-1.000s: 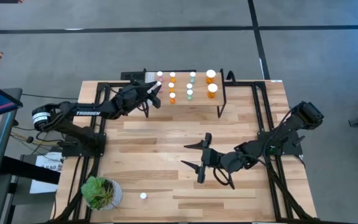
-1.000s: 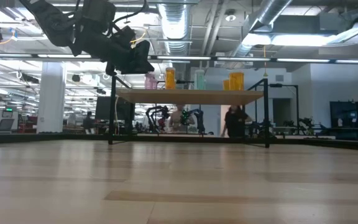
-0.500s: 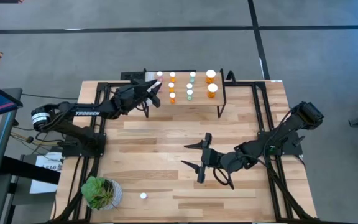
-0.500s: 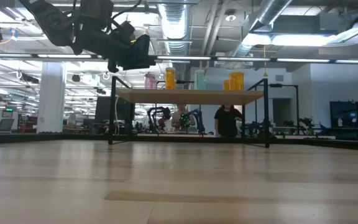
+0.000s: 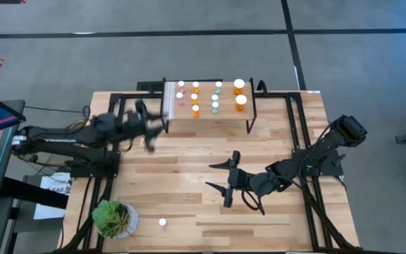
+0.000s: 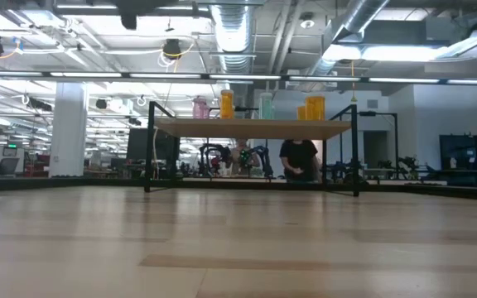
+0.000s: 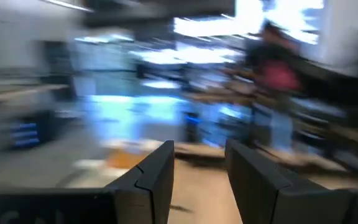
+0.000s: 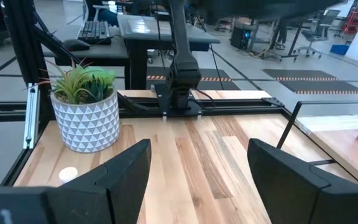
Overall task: Pick and place medicine bottles onto shelf by color
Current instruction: Put the small pink pill bottle on the shelf aligned with the other small pink pill bottles
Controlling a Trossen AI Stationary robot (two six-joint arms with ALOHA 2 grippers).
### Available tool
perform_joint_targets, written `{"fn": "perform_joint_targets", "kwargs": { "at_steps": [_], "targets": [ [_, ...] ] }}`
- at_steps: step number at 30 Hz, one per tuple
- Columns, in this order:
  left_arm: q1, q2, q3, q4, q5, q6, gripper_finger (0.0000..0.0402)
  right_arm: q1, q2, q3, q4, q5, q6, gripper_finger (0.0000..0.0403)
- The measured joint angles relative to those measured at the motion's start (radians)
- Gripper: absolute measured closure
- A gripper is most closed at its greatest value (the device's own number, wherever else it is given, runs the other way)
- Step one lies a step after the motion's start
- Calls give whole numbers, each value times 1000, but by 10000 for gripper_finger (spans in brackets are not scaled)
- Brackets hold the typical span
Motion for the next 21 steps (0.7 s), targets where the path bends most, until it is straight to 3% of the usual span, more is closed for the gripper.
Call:
{"fn": "perform_joint_targets", "kwargs": {
  "at_steps": [2, 4, 8, 11, 16, 21],
  "targets": [
    [-131, -40, 0, -111, 56, 32, 272, 0, 0, 0, 0, 0, -2, 112],
    [-298, -41, 0, -188, 37, 33, 272, 0, 0, 0, -3, 5, -5, 112],
    [-625, 34, 11, -275, -224, -14, 272, 1, -5, 0, -41, 65, -2, 112],
    [-803, 142, 52, -320, -345, -87, 272, 7, -10, -1, -58, 87, 6, 112],
    [-952, 340, 142, -334, -368, -216, 272, 49, -52, 0, -107, 170, 2, 112],
    [-992, 540, 268, -434, -274, -342, 261, 140, -118, 0, -183, 312, 2, 112]
  ]
}}
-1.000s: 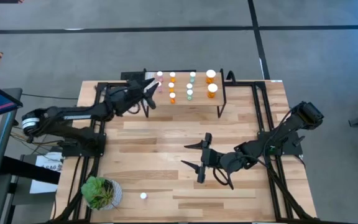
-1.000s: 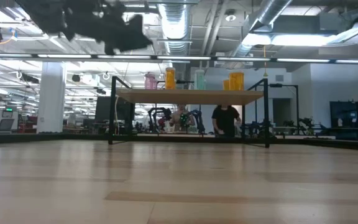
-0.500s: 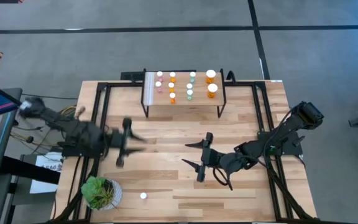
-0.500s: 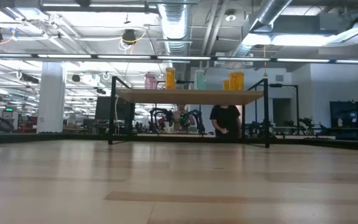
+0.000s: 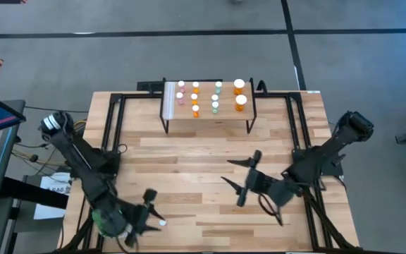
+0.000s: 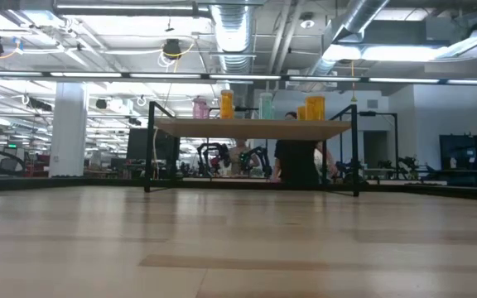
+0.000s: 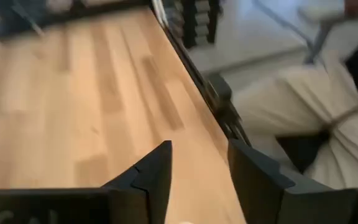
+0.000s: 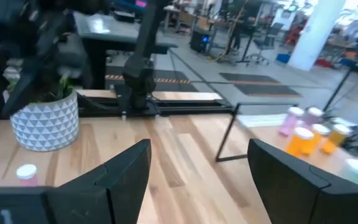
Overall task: Pick and place medicine bottles onto shelf by color
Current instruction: Put the small pink pill bottle on the shelf aligned with the other small pink pill bottles
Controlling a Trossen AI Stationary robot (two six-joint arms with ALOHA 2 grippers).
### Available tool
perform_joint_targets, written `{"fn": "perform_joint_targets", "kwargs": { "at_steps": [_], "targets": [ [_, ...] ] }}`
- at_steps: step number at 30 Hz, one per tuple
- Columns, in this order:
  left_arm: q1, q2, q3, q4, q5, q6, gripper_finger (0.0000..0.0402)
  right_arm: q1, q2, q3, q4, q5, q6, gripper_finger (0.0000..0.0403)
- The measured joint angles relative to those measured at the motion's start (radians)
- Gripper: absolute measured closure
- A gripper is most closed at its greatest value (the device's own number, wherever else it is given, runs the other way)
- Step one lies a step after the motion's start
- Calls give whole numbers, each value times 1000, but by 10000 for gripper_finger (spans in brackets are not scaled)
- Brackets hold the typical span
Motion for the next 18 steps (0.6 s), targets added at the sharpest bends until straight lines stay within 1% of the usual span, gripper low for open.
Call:
{"fn": "perform_joint_targets", "kwargs": {
  "at_steps": [2, 5, 8, 10, 14, 18],
  "targets": [
    [2, 78, 61, -59, 42, -42, 244, 45, -22, 0, -27, 62, 0, 112],
    [7, 190, 147, -155, 64, -87, 207, 103, -40, 0, -44, 130, 0, 112],
    [11, 289, 223, -250, 90, -121, 172, 140, -42, 0, -55, 181, 0, 112],
    [12, 341, 266, -294, 121, -143, 157, 152, -40, 0, -63, 199, 3, 112],
    [11, 407, 297, -340, 154, -186, 146, 150, -31, 0, -82, 213, 25, 112],
    [14, 417, 297, -426, 154, -254, 145, 124, -14, 0, -82, 213, 41, 112]
  ]
}}
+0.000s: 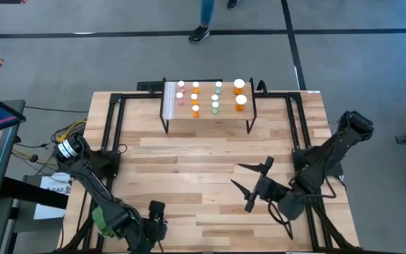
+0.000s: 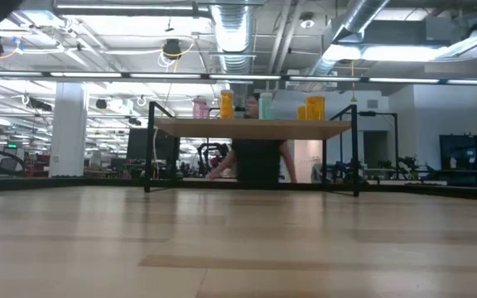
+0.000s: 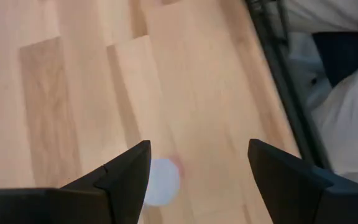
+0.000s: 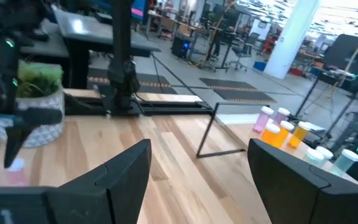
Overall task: Pick and place medicine bottles onto shelf by color
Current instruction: Put the small pink pill bottle on the shelf aligned with the other small pink pill bottles
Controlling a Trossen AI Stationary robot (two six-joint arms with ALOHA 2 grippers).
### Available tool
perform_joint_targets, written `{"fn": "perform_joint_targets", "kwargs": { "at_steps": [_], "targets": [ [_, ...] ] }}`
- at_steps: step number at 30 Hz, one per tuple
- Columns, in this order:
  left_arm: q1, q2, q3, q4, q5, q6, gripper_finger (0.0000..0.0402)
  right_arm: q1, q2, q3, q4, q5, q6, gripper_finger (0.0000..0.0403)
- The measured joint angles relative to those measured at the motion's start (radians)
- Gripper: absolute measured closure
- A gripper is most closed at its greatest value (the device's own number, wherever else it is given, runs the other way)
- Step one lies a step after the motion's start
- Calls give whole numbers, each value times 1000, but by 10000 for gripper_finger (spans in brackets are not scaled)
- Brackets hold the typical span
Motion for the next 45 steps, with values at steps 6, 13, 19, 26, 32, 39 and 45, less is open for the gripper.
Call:
{"fn": "perform_joint_targets", "kwargs": {
  "at_steps": [6, 13, 19, 26, 32, 39, 45],
  "targets": [
    [20, -13, 2, -15, -4, -35, 152, -35, 1, -1, -10, -37, 28, 112],
    [43, -10, -9, -152, 16, -82, 162, -49, 1, 0, -26, -58, 54, 112],
    [59, -9, -65, -59, 75, -82, 162, -48, 1, 0, -35, -65, 64, 112],
    [66, -9, -74, -27, 85, -64, 163, -48, 1, 0, -34, -84, 64, 112],
    [75, -9, -74, -29, 96, -49, 190, -49, 1, 0, -34, -84, 64, 112],
    [94, -9, -74, -29, 131, -42, 252, -49, 1, 0, -34, -85, 65, 112],
    [111, -9, -63, -30, 155, -26, 304, -49, 1, 0, -34, -85, 72, 112]
  ]
}}
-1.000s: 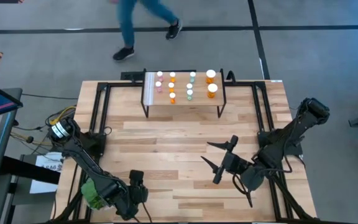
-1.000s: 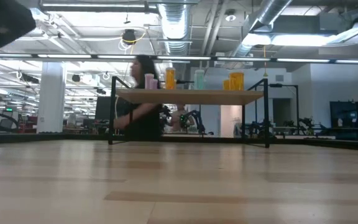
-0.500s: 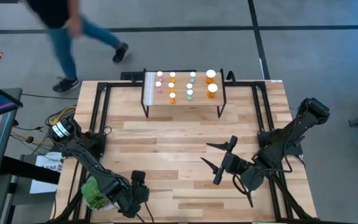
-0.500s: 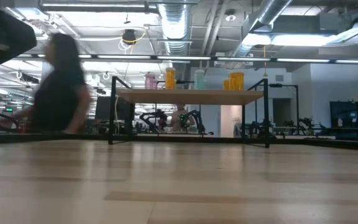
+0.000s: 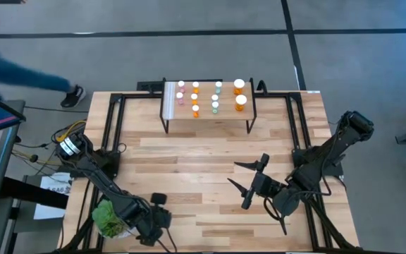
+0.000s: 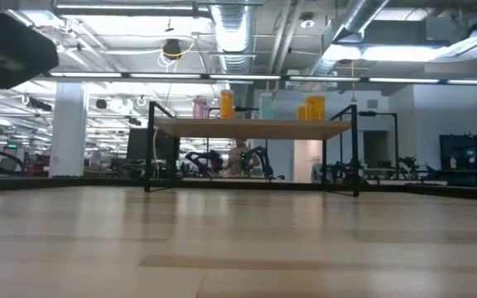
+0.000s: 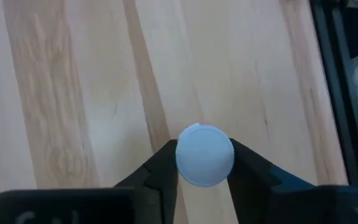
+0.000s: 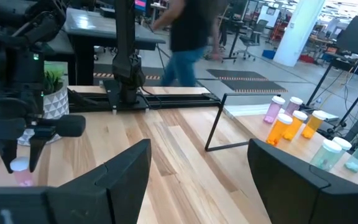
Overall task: Pick and place medicine bottles onto shelf by color
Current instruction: Put the small pink pill bottle on the shelf aligned with the other small pink pill bottles
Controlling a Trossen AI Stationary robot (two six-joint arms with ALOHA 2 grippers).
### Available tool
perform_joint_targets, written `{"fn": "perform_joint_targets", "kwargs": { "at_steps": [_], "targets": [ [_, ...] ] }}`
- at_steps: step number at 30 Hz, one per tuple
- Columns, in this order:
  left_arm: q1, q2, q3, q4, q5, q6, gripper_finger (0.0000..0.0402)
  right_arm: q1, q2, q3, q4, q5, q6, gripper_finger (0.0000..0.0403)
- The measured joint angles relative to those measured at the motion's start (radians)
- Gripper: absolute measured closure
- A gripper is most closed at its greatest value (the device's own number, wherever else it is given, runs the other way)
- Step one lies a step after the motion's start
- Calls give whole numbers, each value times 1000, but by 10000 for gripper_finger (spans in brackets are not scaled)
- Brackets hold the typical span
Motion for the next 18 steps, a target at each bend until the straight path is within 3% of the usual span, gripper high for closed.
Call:
{"fn": "perform_joint_targets", "kwargs": {
  "at_steps": [4, 12, 18],
  "targets": [
    [9, 0, 21, -3, 0, 21, 318, 0, 0, 0, 0, 0, 0, 112],
    [31, -25, 97, -63, -11, 106, 307, 0, 0, 0, 0, -2, 0, 112],
    [115, -172, 146, -185, -226, 195, 305, 0, 0, 0, 0, -3, 0, 112]
  ]
}}
